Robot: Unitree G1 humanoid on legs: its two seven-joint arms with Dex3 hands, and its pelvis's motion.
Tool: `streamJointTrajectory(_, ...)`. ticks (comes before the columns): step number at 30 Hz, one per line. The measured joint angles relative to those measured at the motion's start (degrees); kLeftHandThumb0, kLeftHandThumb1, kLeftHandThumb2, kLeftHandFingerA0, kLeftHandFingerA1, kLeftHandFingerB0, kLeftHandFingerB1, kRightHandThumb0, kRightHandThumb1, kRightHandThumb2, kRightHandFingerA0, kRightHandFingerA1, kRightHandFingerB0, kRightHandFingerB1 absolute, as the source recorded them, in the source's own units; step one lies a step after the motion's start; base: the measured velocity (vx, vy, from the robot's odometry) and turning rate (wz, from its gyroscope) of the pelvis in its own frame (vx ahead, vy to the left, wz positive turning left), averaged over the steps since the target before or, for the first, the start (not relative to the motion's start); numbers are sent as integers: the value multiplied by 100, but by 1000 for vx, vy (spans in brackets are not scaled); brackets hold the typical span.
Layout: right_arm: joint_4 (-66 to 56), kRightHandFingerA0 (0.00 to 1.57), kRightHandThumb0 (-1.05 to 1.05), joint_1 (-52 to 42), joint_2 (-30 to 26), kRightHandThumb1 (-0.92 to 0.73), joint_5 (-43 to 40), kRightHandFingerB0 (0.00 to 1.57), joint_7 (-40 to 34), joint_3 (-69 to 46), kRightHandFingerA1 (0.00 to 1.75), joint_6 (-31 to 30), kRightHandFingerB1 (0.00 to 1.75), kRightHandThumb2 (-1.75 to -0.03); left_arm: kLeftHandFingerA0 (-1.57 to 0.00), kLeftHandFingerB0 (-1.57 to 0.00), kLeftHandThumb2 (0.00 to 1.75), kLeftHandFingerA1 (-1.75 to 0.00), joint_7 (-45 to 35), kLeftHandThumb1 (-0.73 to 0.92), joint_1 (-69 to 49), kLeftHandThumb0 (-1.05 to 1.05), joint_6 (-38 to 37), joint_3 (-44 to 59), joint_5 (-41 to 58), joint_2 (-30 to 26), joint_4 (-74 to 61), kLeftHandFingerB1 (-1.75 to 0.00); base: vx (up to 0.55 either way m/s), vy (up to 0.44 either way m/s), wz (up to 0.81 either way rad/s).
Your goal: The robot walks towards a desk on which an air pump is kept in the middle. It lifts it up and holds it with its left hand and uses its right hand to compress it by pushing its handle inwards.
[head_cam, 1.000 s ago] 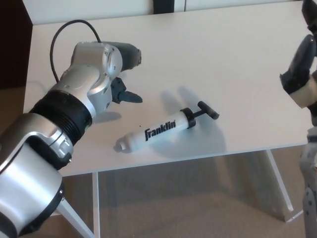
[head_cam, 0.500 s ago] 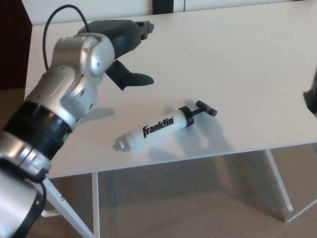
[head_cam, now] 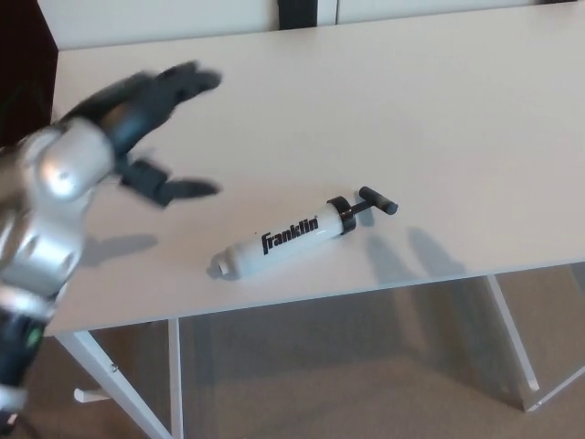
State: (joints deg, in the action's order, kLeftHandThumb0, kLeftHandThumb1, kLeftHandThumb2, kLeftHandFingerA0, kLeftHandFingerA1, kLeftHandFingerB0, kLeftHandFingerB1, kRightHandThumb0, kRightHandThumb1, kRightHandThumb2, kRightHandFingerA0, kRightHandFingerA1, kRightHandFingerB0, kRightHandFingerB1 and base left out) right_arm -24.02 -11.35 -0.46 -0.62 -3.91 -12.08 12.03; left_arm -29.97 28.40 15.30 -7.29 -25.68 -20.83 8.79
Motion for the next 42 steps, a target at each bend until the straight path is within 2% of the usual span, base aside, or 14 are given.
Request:
streamJointTrajectory(11,-153,23,-83,-1080,4,-91,-149,20,123,-112,33,53,28,-68,-3,-23,98,-30,-555,55,-2003,-93,17,1407,925,-68,-380,-48,0,0,0)
streamJointTrajectory(14,-173,23,-75,-1382,5,-91,-198,17,162,-113,32,97,27,-68,-24,-27,57,-35,-705,55,-2447,-71,5,1766,1225,-102,-584,-30,0,0,0)
streamJointTrajectory(19,-175,21,-76,-1789,7,-90,-242,16,223,-104,31,184,27,-68,-23,-29,89,-47,-951,46,-3026,-72,-44,2240,1714,-174,-860,-46,0,0,0)
streamJointTrajectory(22,-132,22,-75,-1987,8,-90,-257,17,266,-91,31,252,27,-68,-36,-35,59,-37,-1122,59,-3347,-75,-71,2499,2031,-211,-994,-32,0,0,0)
streamJointTrajectory(23,-105,0,-36,-2026,8,-51,-260,0,279,-84,48,273,48,-109,-34,-29,89,-49,-1179,47,-3435,-78,-88,2576,2124,-222,-1025,-43,0,0,0)
streamJointTrajectory(28,142,0,-37,-2165,4,-50,-289,0,368,-63,48,382,48,-109,-29,-41,86,-47,-1536,45,-3907,-78,-162,2921,2640,-367,-1088,-47,0,0,0)
streamJointTrajectory(29,214,14,-81,-2176,3,-73,-297,9,389,-68,45,404,41,-100,-42,-45,60,-45,-1630,60,-4033,-84,-161,2965,2726,-414,-1059,-38,0,0,0)
streamJointTrajectory(31,300,14,-81,-2188,0,-73,-311,9,412,-75,45,424,41,-100,-42,-45,60,-45,-1740,60,-4173,-84,-161,3009,2833,-445,-1027,-38,0,0,0)
streamJointTrajectory(32,300,29,-81,-2188,0,-87,-311,20,412,-75,33,424,28,-67,-33,-37,85,-49,-1740,48,-4173,-80,-161,3009,2833,-445,-1027,-44,0,0,0)
streamJointTrajectory(37,821,16,-82,-2215,-57,-71,-462,11,602,-235,44,442,40,-99,-38,-38,83,-49,-2334,47,-4716,-72,-158,3242,3299,-700,-520,-44,0,0,0)
streamJointTrajectory(38,894,22,-76,-2223,-65,-87,-491,15,635,-259,32,441,28,-67,-31,-22,89,-51,-2421,51,-4744,-67,-156,3279,3345,-722,-384,-43,0,0,0)
streamJointTrajectory(40,1078,22,-76,-2242,-83,-87,-569,15,719,-338,32,441,28,-67,-31,-22,89,-51,-2625,51,-4786,-67,-152,3362,3449,-783,-29,-43,0,0,0)
streamJointTrajectory(41,1170,0,-37,-2253,-87,-49,-625,0,767,-388,48,437,48,-108,-29,-25,63,-33,-2728,73,-4790,-67,-151,3409,3503,-807,169,-29,0,0,0)
streamJointTrajectory(42,1246,0,-37,-2258,-90,-49,-672,0,806,-435,48,430,48,-108,-29,-25,63,-33,-2803,73,-4785,-67,-152,3458,3543,-818,338,-29,0,0,0)
